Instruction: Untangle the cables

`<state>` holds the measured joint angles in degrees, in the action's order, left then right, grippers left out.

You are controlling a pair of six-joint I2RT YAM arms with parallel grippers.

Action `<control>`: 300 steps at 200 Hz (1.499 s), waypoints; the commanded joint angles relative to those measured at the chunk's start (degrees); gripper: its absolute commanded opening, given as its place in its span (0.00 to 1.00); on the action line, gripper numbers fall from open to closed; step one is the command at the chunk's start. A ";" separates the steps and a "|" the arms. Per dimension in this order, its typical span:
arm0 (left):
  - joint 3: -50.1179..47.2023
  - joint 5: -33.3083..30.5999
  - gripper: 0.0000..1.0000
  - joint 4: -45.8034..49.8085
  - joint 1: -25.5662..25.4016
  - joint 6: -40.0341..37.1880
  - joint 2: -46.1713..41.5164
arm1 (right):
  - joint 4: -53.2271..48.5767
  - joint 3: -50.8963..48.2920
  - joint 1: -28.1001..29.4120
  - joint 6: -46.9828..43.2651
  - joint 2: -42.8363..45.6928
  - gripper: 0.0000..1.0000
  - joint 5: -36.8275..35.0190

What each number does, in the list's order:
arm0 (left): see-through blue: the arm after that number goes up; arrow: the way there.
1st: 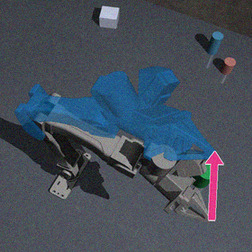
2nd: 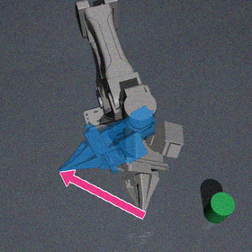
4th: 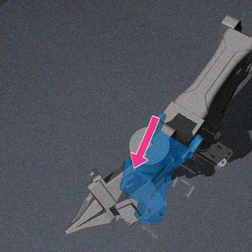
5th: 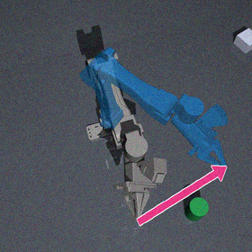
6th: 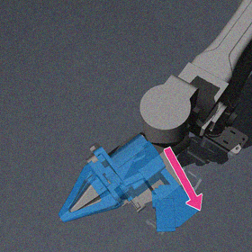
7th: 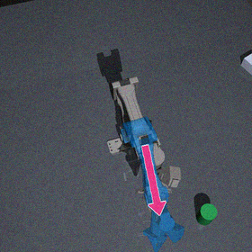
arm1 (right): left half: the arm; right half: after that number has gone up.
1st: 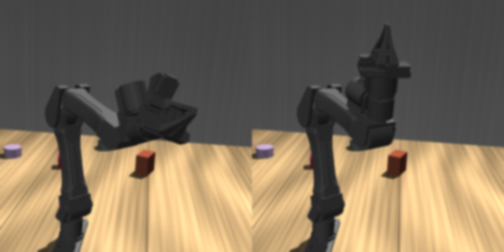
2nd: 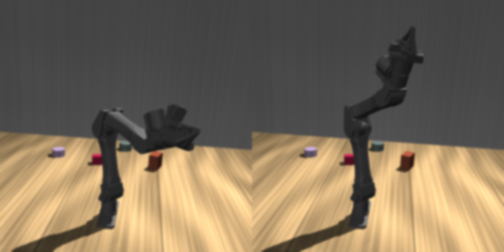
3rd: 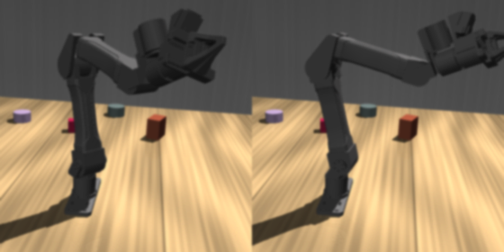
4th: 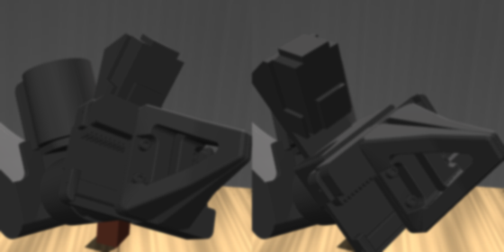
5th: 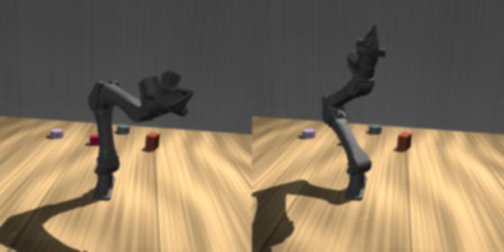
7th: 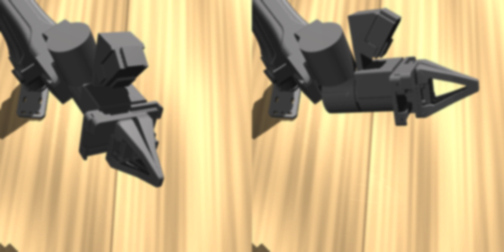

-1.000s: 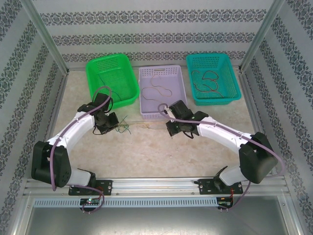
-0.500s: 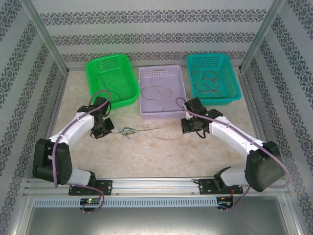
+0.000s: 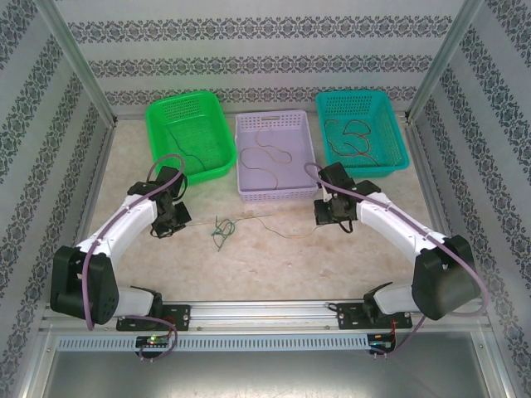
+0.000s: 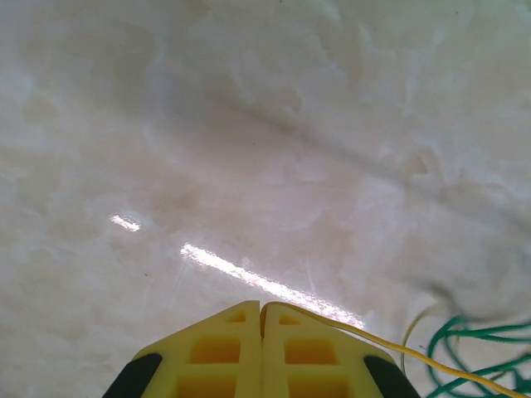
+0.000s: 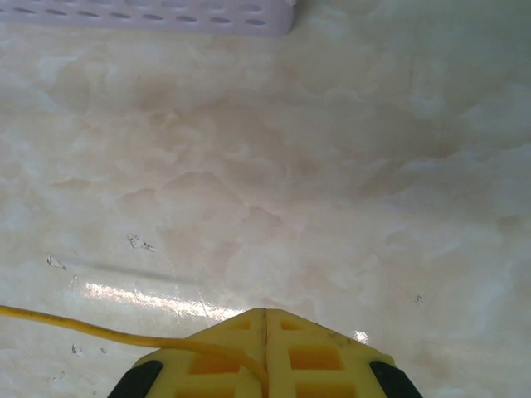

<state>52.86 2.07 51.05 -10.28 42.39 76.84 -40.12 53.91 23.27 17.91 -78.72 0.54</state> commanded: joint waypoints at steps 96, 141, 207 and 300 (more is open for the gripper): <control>3.02 10.99 0.52 -6.01 -5.56 9.24 -5.61 | -1.47 2.11 0.20 0.11 -5.53 0.00 -0.43; 9.89 13.80 0.43 -6.66 -18.39 6.59 3.49 | -1.14 2.16 0.38 0.10 -6.35 0.00 -0.59; 8.91 13.56 0.35 -9.77 -22.01 16.69 10.24 | -0.88 2.04 0.58 0.28 -5.96 0.00 -0.83; 18.02 7.56 0.28 -8.17 -26.59 -2.81 23.60 | -0.40 1.31 0.72 0.89 -5.39 0.00 -0.54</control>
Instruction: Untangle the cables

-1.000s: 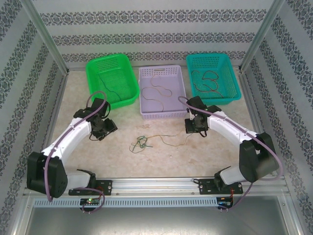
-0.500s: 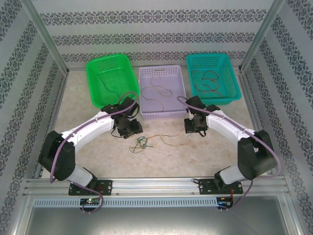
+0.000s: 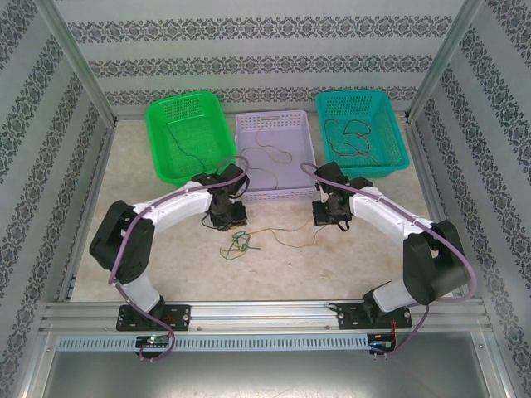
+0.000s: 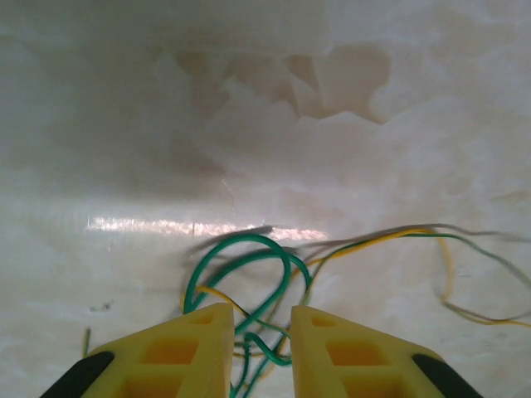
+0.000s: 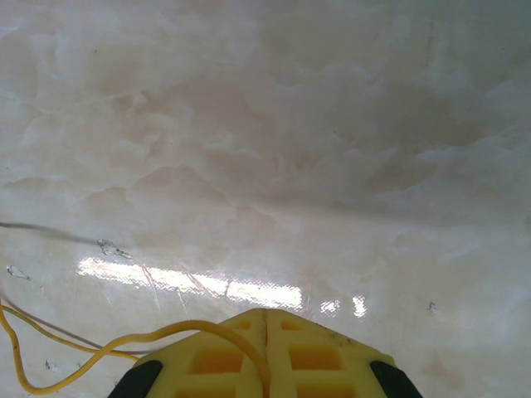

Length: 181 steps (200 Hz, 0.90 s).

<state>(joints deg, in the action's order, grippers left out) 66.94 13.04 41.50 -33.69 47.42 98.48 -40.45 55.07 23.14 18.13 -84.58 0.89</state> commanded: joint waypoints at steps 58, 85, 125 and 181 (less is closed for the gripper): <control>9.40 -12.59 0.34 7.80 -7.51 -13.62 9.99 | -0.03 0.05 0.85 0.94 0.64 0.00 -0.75; 8.74 -13.87 0.35 8.33 -7.90 -14.36 10.99 | -0.09 -0.19 0.82 1.11 0.83 0.00 -0.80; 8.30 -13.65 0.34 8.34 -8.27 -15.20 11.33 | 0.08 -0.60 0.77 1.21 0.91 0.00 -0.77; 8.25 -14.96 0.28 9.92 -9.31 -15.51 11.96 | 0.52 -0.63 0.69 1.21 0.77 0.00 -0.62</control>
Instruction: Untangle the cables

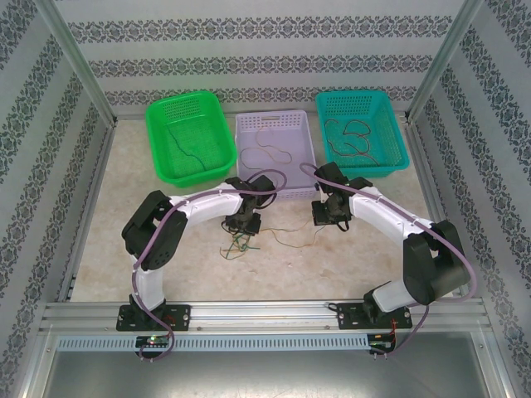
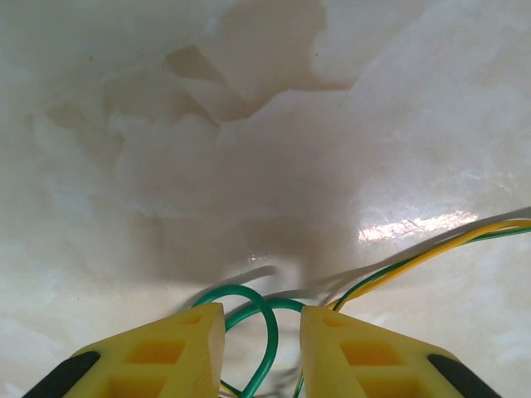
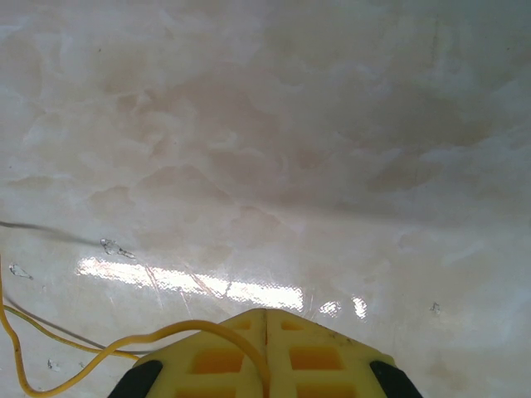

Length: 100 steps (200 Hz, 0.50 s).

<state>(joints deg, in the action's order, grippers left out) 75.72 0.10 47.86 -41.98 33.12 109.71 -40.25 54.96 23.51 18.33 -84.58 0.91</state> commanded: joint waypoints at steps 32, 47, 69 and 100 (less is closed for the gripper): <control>-1.02 -2.53 0.26 3.82 -1.25 -1.49 0.88 | 0.52 -0.95 0.32 1.10 0.81 0.00 -0.53; -1.37 -2.89 0.25 3.85 -1.20 -1.66 1.13 | 0.61 -1.09 0.36 1.27 0.91 0.00 -0.46; -2.35 -2.85 0.23 2.98 -1.27 -1.62 1.42 | 0.62 -1.30 0.31 1.45 1.11 0.00 -0.41; -3.54 -3.23 0.13 1.73 -1.36 -1.27 1.32 | 0.52 -1.39 0.34 1.61 1.26 0.00 -0.46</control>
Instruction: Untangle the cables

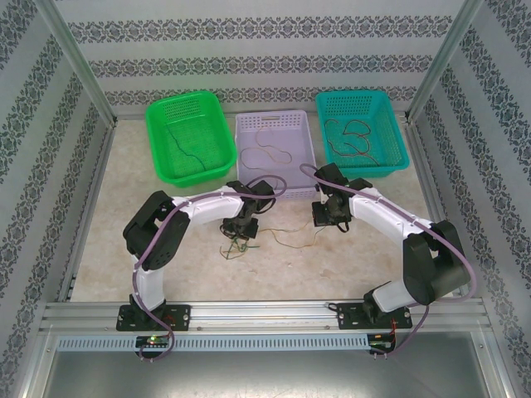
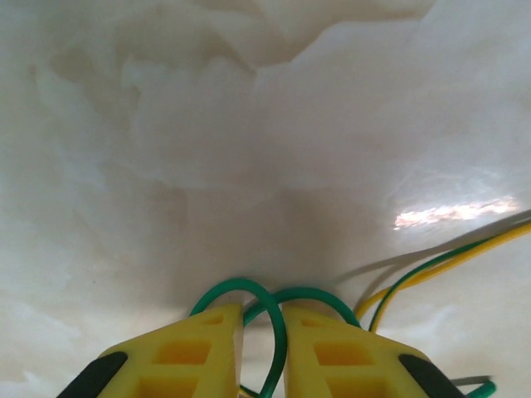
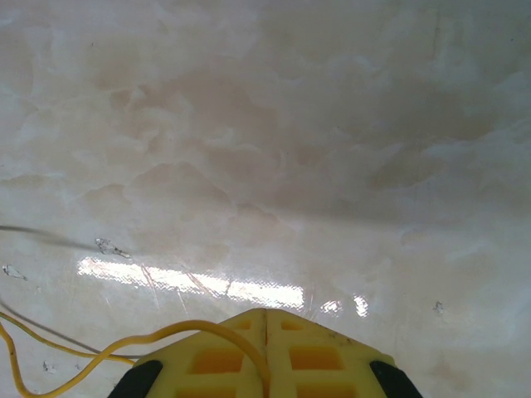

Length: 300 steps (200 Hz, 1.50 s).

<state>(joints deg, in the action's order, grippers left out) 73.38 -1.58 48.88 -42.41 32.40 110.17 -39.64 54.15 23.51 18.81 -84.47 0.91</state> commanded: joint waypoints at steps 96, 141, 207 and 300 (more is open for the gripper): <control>-1.84 -14.74 0.00 9.54 2.11 6.34 -12.03 | -0.89 -1.64 -5.41 3.15 3.53 0.00 -4.71; -6.81 -11.58 0.00 9.42 9.12 7.37 -20.40 | -0.31 -2.72 -12.62 2.82 3.92 0.00 -4.68; -9.11 -14.94 0.00 14.23 18.54 7.60 -26.59 | 0.91 -2.82 -16.90 3.09 2.79 0.00 -7.58; -10.07 -27.57 0.00 20.36 27.78 8.50 -34.14 | 2.37 -0.74 -20.19 3.09 -1.10 0.00 -8.70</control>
<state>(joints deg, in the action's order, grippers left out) 63.20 -22.63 64.38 -17.08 40.60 78.19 -37.45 52.05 3.88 21.30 -84.58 -5.19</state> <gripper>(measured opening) 0.047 0.065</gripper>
